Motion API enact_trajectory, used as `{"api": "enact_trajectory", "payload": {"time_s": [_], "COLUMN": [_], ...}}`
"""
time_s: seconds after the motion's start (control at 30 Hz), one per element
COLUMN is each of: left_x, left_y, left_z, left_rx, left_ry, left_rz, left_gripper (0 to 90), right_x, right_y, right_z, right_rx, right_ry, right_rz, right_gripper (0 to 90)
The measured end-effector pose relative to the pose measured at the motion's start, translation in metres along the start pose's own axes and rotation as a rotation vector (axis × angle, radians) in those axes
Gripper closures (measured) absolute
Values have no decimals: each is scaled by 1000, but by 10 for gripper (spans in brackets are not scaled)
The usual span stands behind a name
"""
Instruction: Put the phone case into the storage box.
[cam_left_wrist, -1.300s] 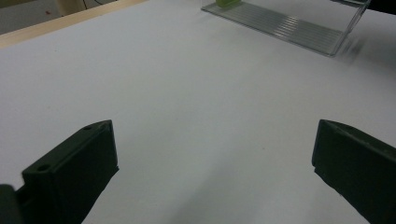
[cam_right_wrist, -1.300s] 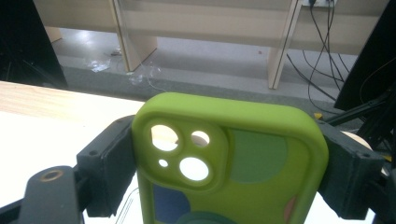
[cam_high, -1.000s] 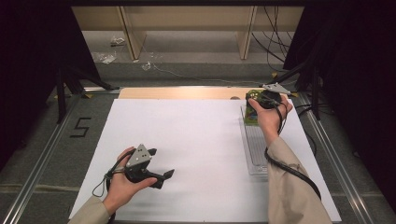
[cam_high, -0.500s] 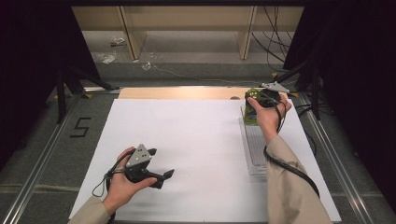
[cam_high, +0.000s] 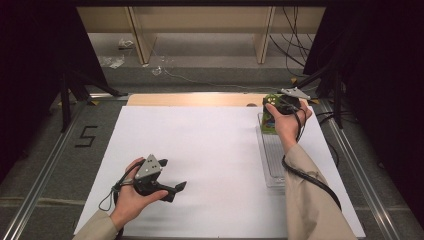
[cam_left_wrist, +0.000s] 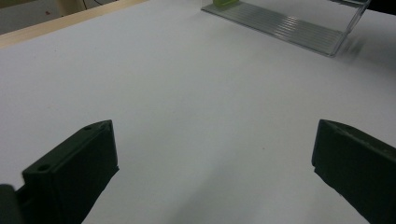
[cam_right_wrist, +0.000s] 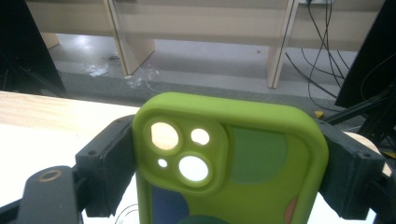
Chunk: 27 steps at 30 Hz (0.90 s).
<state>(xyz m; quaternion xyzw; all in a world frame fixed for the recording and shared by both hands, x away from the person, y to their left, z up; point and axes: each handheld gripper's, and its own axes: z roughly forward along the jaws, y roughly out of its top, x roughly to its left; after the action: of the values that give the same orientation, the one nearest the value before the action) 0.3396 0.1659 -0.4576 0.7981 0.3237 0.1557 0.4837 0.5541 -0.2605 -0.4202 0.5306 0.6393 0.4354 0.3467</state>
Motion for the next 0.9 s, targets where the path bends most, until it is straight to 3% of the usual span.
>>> {"api": "enact_trajectory", "payload": {"time_s": [0.9], "left_x": [0], "left_y": [0], "left_z": [0], "left_rx": [1], "left_ry": [0], "left_rz": [1], "left_gripper": [0], "right_x": [-2], "right_y": [-2], "right_z": [6], "right_rx": [-18], "right_ry": [2], "right_rz": [2], "right_gripper": [163]}}
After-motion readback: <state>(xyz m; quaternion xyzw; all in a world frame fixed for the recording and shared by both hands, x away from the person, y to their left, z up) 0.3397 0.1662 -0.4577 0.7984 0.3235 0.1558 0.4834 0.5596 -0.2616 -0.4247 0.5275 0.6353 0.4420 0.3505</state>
